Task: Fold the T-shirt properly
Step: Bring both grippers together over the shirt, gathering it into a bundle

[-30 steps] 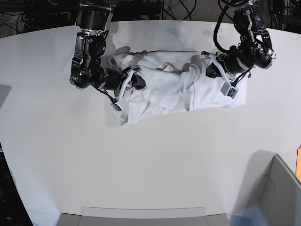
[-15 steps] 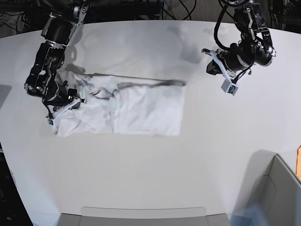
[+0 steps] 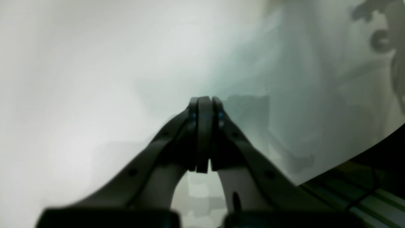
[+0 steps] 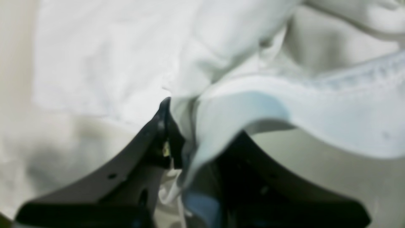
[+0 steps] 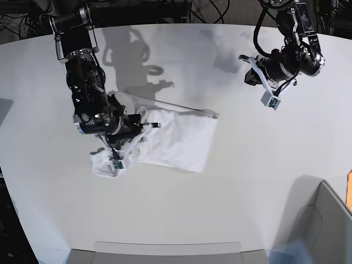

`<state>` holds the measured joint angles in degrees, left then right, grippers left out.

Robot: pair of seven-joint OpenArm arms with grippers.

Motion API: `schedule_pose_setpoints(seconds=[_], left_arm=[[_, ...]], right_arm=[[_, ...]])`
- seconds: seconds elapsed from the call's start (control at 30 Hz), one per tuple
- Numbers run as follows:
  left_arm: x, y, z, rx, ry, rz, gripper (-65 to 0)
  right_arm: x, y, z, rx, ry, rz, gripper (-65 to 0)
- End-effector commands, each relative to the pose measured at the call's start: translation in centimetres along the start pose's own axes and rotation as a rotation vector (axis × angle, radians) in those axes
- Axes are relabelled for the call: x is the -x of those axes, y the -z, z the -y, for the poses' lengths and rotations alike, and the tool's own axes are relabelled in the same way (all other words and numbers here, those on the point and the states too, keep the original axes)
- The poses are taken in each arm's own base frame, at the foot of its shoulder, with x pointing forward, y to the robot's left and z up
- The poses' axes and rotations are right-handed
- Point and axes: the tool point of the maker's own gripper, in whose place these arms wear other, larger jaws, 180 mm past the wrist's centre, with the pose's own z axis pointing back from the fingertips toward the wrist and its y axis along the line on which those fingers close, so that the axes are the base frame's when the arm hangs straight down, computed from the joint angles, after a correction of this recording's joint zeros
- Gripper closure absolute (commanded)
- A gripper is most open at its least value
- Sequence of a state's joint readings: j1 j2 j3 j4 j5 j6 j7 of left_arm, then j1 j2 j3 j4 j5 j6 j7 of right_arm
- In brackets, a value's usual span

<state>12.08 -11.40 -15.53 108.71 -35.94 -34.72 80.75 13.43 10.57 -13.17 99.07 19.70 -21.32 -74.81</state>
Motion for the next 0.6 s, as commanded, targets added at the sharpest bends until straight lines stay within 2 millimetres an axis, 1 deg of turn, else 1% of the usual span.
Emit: schedule_pose_setpoints(seconds=[0.0, 0.07, 0.2, 0.33, 0.4, 0.43, 0.5, 0.57], left_arm=[[-1.0, -0.4, 0.0, -0.003, 0.015, 0.034, 0.0], [-0.9, -0.4, -0.1, -0.003, 0.015, 0.033, 0.0], [-0.8, -0.4, -0.1, -0.004, 0.025, 0.025, 0.0], [-1.1, -0.8, -1.0, -0.027, 0.025, 0.030, 0.0], [-1.3, -1.6, -2.3, -0.063, 0.017, 0.038, 0.0], [-1.8, -1.9, -2.8, -0.074, 0.015, 0.054, 0.0], [-3.7, -2.7, -3.8, -0.102, 0.016, 0.109, 0.0], [-5.9, -3.4, -4.6, -0.124, 0.020, 0.166, 0.0]], right_arm=[[-1.4, -0.5, -0.8, -0.004, 0.022, 0.022, 0.0], [-1.6, 0.0, -2.7, -0.018, 0.025, 0.008, 0.0], [-3.1, 0.7, -5.6, -0.044, 0.004, 0.002, 0.0], [-3.8, 1.5, -7.6, -0.058, -0.027, -0.020, 0.0], [-3.8, 1.7, -7.8, -0.059, -0.028, -0.025, 0.0], [-3.6, 1.7, -7.8, -0.061, -0.027, -0.028, 0.0], [-3.2, 1.8, -7.8, -0.061, -0.025, -0.037, 0.0], [-2.0, 2.1, -7.5, -0.061, -0.012, -0.061, 0.0]])
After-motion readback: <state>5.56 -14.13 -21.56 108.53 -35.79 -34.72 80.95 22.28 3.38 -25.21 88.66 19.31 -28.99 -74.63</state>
